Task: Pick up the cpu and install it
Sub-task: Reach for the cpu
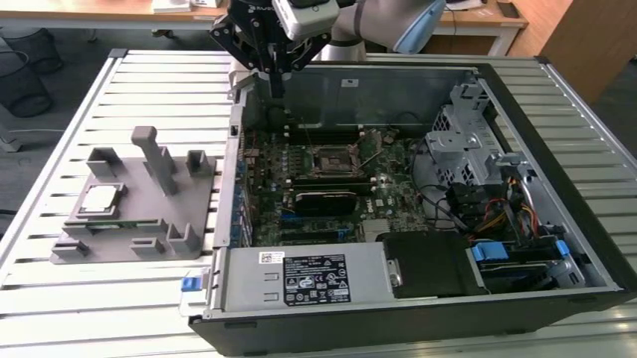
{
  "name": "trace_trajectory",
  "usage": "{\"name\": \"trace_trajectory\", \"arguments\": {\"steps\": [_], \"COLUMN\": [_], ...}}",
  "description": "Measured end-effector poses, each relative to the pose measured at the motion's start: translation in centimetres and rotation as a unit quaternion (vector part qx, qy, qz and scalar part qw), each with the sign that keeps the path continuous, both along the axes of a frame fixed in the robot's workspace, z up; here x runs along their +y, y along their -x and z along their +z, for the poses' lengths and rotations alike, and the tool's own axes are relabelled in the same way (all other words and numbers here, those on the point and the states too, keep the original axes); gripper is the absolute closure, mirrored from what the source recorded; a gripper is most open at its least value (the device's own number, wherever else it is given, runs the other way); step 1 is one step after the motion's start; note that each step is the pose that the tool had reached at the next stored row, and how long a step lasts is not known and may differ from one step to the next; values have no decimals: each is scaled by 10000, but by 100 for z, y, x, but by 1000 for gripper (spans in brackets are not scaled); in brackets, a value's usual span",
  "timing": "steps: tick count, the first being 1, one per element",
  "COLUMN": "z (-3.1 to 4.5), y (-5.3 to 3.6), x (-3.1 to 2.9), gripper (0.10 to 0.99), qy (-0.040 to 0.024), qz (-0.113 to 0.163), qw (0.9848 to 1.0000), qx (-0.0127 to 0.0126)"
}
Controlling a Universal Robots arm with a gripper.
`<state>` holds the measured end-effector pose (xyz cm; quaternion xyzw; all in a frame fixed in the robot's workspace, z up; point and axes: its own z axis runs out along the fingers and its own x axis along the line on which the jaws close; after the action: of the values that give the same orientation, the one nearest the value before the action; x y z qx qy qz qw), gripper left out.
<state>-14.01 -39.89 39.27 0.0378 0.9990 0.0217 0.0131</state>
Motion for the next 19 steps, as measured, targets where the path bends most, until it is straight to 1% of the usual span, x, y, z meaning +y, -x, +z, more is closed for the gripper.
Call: {"name": "trace_trajectory", "arguments": {"steps": [19], "z": [-5], "y": [76], "x": [0], "gripper": [980], "qy": [0], "qz": [0], "qw": [10000], "qx": [0]}}
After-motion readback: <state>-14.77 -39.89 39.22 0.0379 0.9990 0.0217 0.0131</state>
